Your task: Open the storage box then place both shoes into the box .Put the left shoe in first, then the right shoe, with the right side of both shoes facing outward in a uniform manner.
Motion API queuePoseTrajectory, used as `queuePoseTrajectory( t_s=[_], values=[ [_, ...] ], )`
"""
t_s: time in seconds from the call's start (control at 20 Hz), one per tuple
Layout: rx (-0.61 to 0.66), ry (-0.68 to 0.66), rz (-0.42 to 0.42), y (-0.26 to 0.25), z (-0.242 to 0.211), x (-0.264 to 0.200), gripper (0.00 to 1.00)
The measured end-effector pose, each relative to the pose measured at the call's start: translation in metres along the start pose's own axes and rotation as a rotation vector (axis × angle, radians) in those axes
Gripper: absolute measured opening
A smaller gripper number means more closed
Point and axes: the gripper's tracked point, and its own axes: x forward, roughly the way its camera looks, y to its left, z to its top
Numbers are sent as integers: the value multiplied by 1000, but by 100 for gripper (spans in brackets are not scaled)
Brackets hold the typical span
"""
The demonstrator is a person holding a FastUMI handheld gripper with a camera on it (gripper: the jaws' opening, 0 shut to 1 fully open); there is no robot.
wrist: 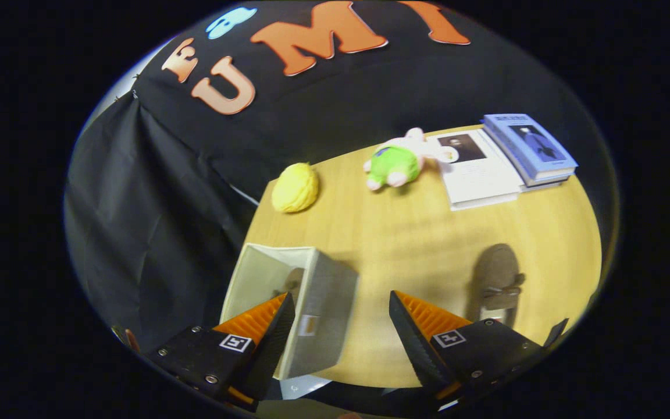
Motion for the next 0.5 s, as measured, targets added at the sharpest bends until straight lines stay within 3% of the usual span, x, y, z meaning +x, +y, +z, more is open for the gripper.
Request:
queuePoseTrajectory(
  t_s=[0.25,0.35,0.5],
  values=[
    [12,28,-290,-154,-36,-10,98],
    [4,76,-345,-188,-58,-5,99],
    [-10,144,-347,-208,-84,15,98]
  ],
)
